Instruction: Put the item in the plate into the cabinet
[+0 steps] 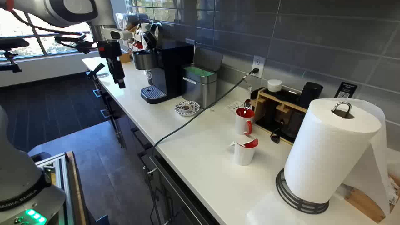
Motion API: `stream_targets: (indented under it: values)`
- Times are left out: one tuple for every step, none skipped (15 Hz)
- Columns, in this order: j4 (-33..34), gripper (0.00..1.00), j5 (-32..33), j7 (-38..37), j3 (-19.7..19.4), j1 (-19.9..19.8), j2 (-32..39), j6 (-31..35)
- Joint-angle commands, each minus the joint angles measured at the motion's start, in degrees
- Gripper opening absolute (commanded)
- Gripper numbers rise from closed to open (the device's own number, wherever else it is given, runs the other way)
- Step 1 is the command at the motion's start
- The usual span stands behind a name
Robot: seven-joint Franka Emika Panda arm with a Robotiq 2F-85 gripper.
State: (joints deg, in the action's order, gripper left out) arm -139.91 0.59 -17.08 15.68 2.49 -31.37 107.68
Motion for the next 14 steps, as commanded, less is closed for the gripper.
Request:
stream_targets:
  values:
    - [0.11,1.00,0.64,-0.59,-1.13,1.34,0.23,-0.13]
    - [0.12,1.00,0.64,-0.59,-1.13,1.34,0.23,-0.13]
    - [0.12,1.00,0.64,-0.59,-1.13,1.34,0.23,-0.13]
    - [0.12,1.00,0.64,-0.59,-1.13,1.34,0.23,-0.13]
    - [0.12,1.00,0.64,-0.59,-1.13,1.34,0.23,-0.13]
    - [0.12,1.00,0.64,-0.59,-1.13,1.34,0.23,-0.13]
    - [0.12,1.00,0.64,-0.59,-1.13,1.34,0.23,-0.13]
    - [0.12,1.00,0.64,-0.59,-1.13,1.34,0.23,-0.13]
    - [0.12,1.00,0.64,-0.59,-1.13,1.34,0.23,-0.13]
    - [0.12,1.00,0.64,-0.59,-1.13,1.34,0.23,-0.13]
    - [0.12,1.00,0.64,-0.59,-1.13,1.34,0.23,-0.13]
    - [0.12,1.00,0.64,-0.59,-1.13,1.34,0.23,-0.13]
    - [0.12,1.00,0.64,-0.59,-1.13,1.34,0.23,-0.13]
    - [0.50,1.00,-0.41,-1.36,-1.10,1.38,1.81,2.95]
